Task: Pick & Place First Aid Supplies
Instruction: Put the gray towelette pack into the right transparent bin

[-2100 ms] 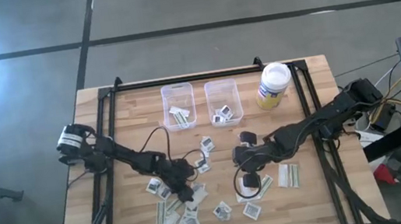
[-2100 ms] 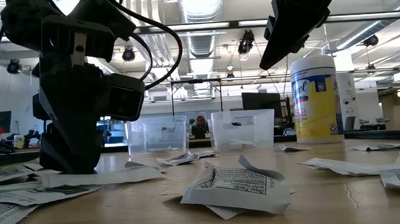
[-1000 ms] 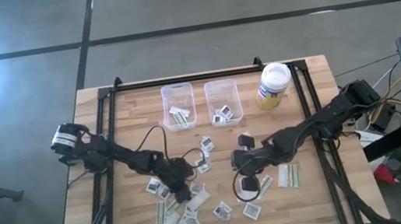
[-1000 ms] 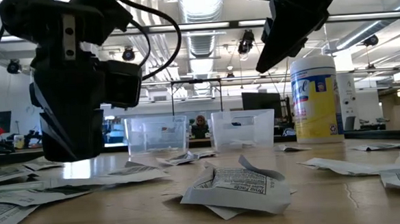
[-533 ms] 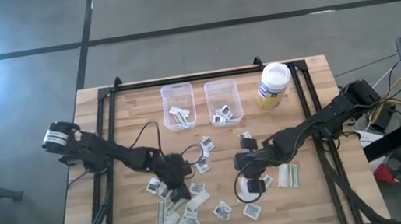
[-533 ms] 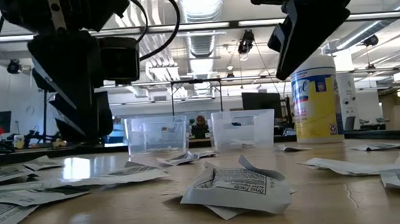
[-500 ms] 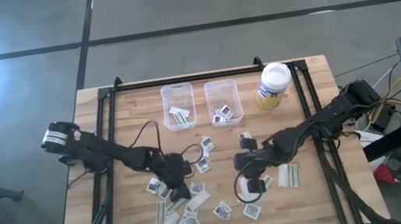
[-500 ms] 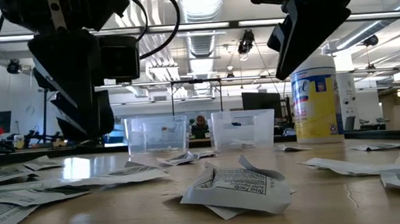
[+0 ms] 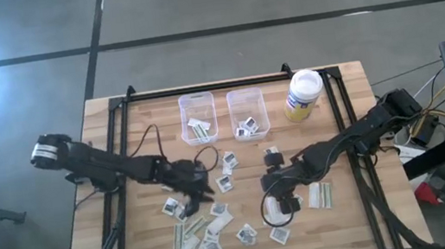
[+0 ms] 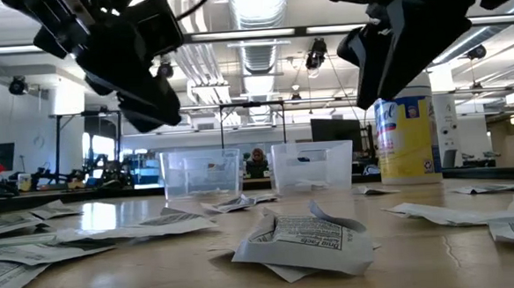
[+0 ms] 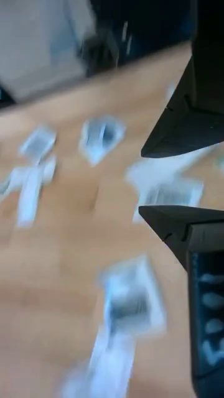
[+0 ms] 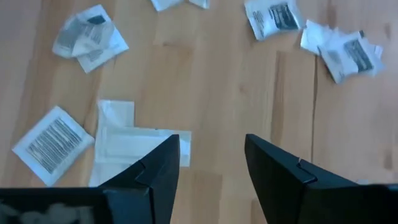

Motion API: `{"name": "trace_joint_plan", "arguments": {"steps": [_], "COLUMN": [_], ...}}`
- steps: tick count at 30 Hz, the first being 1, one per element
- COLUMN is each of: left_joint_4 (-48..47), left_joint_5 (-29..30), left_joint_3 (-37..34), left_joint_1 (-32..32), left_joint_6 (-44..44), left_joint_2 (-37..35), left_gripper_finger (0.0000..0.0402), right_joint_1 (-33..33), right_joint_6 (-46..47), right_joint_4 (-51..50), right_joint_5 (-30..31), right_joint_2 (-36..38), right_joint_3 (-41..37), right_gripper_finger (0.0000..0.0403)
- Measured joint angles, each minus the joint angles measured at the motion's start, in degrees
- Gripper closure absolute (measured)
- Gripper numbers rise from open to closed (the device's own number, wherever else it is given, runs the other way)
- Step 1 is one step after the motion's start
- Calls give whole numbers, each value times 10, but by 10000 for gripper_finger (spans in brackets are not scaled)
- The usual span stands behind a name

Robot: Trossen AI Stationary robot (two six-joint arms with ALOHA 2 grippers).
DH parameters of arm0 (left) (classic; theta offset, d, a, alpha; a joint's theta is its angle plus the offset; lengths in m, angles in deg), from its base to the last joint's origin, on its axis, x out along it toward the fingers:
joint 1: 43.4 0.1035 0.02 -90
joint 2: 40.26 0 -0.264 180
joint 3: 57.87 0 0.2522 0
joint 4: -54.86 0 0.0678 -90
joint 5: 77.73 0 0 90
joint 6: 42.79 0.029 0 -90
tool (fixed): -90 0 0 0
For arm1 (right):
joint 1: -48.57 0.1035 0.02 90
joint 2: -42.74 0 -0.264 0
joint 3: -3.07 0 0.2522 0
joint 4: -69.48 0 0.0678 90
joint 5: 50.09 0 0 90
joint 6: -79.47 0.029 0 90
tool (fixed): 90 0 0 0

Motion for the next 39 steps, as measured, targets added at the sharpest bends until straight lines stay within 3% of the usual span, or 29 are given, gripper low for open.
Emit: {"name": "trace_joint_plan", "arguments": {"steps": [4, 7, 14, 21, 29, 39], "left_joint_4": [-51, -100, -208, -221, -199, -168], "left_joint_5": [126, 173, 176, 182, 198, 224], "left_joint_3": [0, 0, 0, -2, -47, -113], "left_joint_1": [3, 5, 26, 32, 35, 35], "left_joint_6": [47, 58, 28, 78, 63, -13], "left_joint_2": [-30, -55, -146, -228, -264, -295], "left_gripper_finger": [275, 275, 276, 278, 278, 278], "right_joint_1": [-12, -21, -56, -85, -99, -121], "right_joint_6": [14, 54, 139, 237, 244, 243], "right_joint_4": [69, 113, 218, 268, 236, 44], "right_joint_5": [0, 0, 1, 2, 2, 15], "right_joint_2": [-3, -5, -27, -67, -111, -164], "right_joint_3": [0, 0, 1, 0, 62, 160], "right_gripper_finger": [228, 233, 239, 241, 239, 235]}}
